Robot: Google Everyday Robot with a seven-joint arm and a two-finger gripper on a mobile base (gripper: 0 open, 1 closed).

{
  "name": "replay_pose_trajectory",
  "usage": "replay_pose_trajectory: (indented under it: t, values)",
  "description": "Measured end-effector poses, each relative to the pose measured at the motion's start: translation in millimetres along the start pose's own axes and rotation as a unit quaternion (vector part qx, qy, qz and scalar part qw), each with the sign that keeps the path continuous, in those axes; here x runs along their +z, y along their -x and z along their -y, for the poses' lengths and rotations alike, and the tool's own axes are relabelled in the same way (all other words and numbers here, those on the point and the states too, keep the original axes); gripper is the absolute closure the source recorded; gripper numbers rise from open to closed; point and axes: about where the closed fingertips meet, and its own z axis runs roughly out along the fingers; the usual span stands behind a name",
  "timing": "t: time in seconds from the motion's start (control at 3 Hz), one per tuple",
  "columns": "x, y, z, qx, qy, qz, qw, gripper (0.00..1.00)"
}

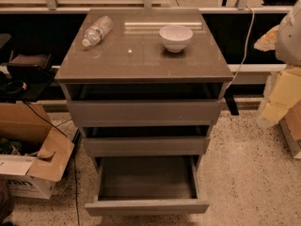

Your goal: Close bottom drawer

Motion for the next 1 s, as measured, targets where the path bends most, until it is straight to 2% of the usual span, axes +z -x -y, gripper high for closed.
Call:
replay_pose_trajectory:
  t: [0.33,0.67,1.0]
  values:
    - [12.3,-5.5,0.2,0.010,0.003,0.008,0.9999,0.33]
    - [46.0,-11.8,-4.3,0.029,0.021,0.025,0.9991,0.57]
    - [92.7,-13.8,-9.5,0.049,0.046,0.030,0.9973,0.79]
